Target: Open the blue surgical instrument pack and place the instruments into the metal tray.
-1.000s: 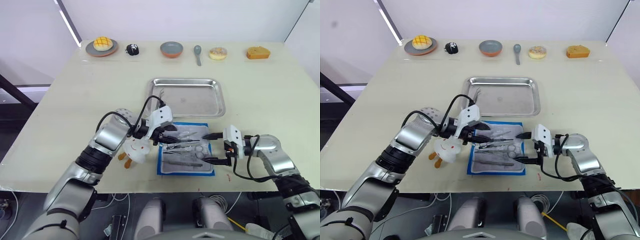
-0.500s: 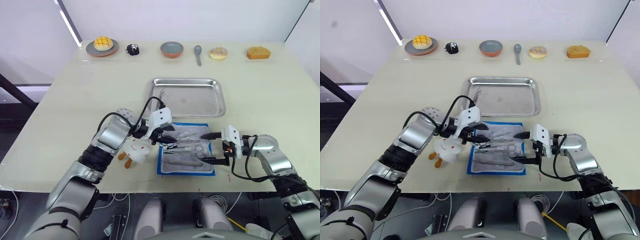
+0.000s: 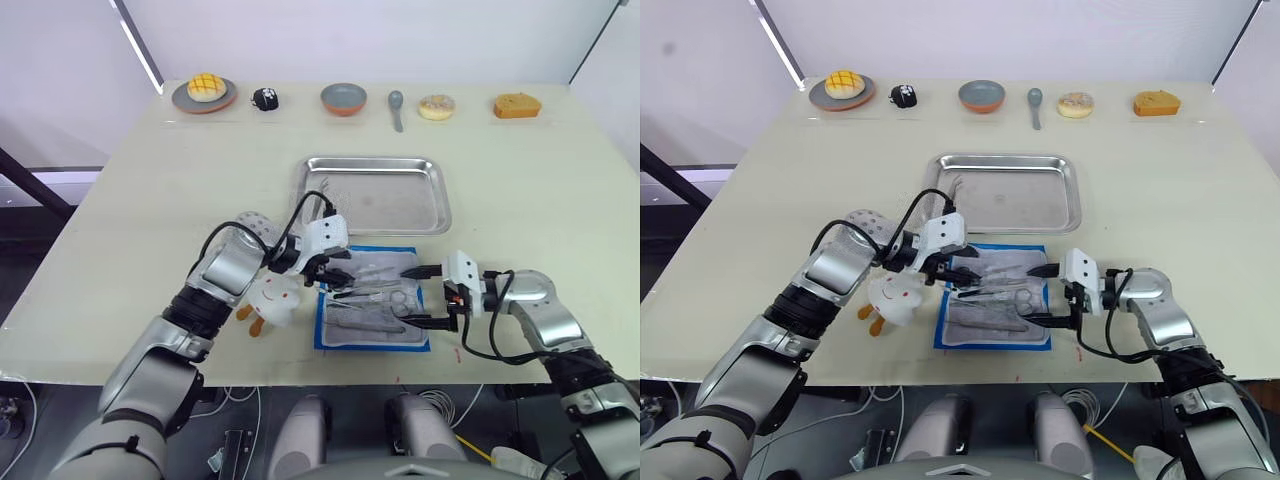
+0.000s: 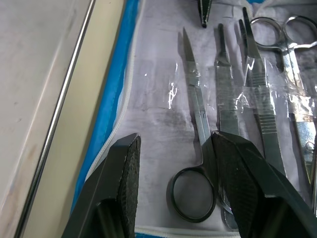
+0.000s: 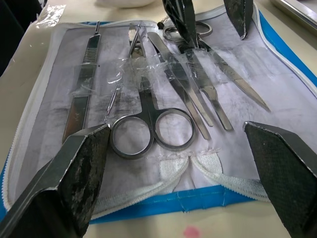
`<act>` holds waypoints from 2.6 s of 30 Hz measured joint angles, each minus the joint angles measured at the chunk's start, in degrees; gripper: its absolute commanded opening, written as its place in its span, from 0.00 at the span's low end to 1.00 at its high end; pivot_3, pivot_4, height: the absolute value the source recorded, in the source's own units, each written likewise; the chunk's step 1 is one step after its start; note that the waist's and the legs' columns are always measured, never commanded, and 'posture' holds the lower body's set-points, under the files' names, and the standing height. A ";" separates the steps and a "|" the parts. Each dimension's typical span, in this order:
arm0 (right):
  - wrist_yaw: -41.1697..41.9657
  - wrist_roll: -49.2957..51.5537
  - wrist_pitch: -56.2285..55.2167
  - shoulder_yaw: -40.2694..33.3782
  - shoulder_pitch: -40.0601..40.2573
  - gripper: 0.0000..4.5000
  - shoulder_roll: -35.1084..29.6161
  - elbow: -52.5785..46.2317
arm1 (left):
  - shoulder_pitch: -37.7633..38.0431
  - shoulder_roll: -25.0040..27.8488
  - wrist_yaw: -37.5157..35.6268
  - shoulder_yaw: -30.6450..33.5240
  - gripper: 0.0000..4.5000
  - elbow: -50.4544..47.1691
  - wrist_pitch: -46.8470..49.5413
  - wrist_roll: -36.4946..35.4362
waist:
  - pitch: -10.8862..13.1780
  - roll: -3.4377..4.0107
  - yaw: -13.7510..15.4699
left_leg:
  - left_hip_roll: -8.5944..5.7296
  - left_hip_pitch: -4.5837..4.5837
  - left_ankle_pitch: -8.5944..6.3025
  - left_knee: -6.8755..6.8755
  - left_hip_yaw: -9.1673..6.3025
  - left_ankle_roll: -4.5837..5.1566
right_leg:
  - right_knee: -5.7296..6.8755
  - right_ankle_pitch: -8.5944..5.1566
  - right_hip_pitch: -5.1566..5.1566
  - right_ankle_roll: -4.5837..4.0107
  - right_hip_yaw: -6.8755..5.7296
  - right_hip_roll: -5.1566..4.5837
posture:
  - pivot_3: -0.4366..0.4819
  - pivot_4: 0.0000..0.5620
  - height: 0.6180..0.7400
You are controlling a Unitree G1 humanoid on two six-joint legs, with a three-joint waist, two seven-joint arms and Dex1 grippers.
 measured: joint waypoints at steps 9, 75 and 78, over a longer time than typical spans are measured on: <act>-0.50 -0.01 0.03 0.15 0.15 1.00 0.43 -0.25 | -1.63 -0.83 -2.63 -1.47 0.03 1.15 -2.02 2.41 | -0.01 0.01 0.12 | -0.04 0.00 0.00 0.02 -0.01 0.00 | 0.00 0.00 0.01 0.00 0.00 -0.02 | 0.48 0.27 1.00; -0.23 -1.67 -1.05 0.75 -1.01 1.00 1.90 1.44 | -5.55 6.27 0.89 16.08 0.03 -9.51 24.44 -7.35 | -0.01 -0.03 -0.02 | 0.11 0.01 0.00 0.05 -0.10 0.01 | 0.09 -0.12 0.00 0.18 -0.02 0.02 | 0.48 0.27 1.00; -0.01 -1.67 -0.87 0.76 -1.14 1.00 1.82 1.41 | -5.50 0.16 11.34 17.52 0.03 -12.03 32.02 -7.03 | -0.01 -0.03 0.01 | 0.10 0.01 0.00 0.06 -0.21 0.00 | 0.15 -0.07 0.00 0.11 -0.03 0.00 | 0.48 0.27 1.00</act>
